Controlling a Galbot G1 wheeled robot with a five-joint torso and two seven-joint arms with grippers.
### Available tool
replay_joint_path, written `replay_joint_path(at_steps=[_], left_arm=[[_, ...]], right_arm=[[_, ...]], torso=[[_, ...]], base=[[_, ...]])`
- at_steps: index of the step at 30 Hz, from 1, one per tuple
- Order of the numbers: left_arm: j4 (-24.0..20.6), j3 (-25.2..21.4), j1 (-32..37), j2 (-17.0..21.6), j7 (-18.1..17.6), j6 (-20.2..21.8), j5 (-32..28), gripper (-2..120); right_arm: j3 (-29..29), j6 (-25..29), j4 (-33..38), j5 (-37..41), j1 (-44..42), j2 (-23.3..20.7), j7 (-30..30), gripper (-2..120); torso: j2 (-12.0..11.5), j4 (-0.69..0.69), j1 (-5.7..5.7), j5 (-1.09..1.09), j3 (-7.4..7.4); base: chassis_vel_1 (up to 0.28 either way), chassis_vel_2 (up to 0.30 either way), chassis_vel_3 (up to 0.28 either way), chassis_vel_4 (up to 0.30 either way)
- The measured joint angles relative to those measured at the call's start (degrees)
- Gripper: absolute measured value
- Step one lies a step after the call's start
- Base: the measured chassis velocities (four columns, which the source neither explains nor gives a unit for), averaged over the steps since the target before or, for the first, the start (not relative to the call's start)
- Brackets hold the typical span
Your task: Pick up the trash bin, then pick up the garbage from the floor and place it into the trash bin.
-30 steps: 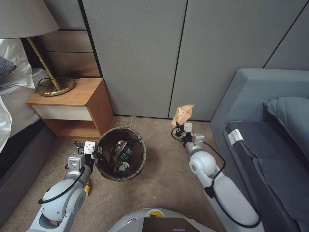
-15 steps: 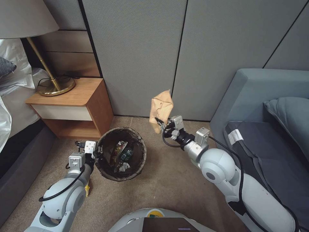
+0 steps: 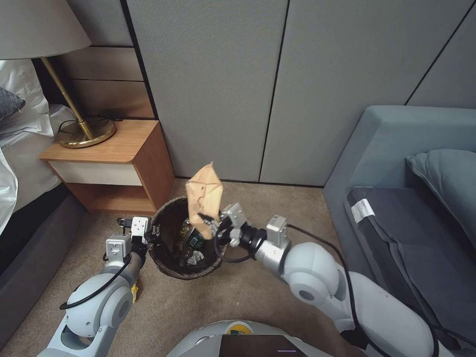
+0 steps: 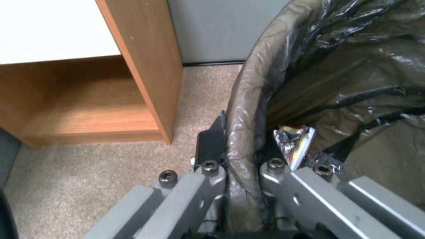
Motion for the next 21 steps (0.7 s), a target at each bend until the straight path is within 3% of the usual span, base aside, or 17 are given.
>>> replay_joint_path(at_steps=[9,21], left_arm=[[-0.41,0.15,-0.07,-0.36,-0.21,0.09,0.04,3],[-0.91,0.27,0.2,-0.8,-0.78,0.21,0.23,3]], right_arm=[[-6.06,-2.44,-1.92,-0.65,2.22,1.94,2.96,-1],[-8.27,-3.72,-2.38,-2.69,3.14,2.97,6.89,39]], torso=[[0.0,-0.01,0.0,0.0,0.0],[0.0,-0.01,0.0,0.0,0.0]], base=[[0.0,0.0,0.0,0.0],[0.0,0.0,0.0,0.0]])
